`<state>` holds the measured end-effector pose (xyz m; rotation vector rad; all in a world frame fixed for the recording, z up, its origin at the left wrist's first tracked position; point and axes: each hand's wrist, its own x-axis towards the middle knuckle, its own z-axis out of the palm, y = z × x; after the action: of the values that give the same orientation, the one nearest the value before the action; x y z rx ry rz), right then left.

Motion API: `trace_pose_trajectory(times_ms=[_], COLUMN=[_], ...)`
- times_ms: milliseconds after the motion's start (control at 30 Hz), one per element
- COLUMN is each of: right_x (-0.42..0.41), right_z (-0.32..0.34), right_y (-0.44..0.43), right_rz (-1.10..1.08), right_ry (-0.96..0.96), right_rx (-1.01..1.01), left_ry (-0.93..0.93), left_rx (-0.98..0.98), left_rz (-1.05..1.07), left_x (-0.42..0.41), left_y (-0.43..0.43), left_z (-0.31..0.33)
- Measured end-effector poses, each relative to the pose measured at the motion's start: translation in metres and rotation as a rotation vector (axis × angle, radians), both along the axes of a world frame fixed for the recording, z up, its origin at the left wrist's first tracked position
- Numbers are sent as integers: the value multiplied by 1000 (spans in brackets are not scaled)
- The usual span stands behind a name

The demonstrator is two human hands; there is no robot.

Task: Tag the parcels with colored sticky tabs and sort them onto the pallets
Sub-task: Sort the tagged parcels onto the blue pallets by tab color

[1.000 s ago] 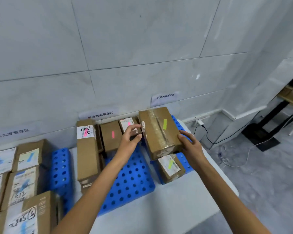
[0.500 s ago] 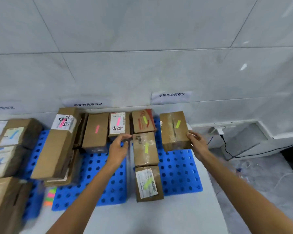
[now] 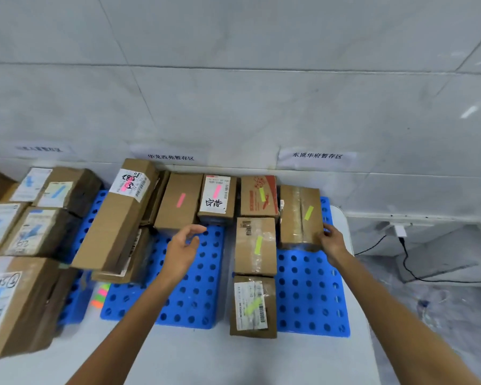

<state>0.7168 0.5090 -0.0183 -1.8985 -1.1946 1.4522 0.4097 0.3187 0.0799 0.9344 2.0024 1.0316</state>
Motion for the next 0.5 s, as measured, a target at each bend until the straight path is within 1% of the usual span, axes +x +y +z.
trace_pose_trajectory(times_ms=[100,167,233,300,367,500], right_x=[0,-5,-21,-45,-84,-194], right_z=[9,29,56,85,110,151], right_y=[-1,-8,-22,-41,-64,-125], right_rz=[28,51,81,149,273,554], right_ry=[-114,-219,-279,-288,-256,-162], right_rx=[42,127,250,398,538,611], left_ry=[-2,4,11,20,24,123], left_rx=[18,35,78,127,154,257], left_rz=[0,-1,4,24,64,137], left_x=[-14,-28,-47,-70,-102,-176], left_y=[-16,-32,-53,-75,-102,-169], left_z=[3,8,16,26,40,64])
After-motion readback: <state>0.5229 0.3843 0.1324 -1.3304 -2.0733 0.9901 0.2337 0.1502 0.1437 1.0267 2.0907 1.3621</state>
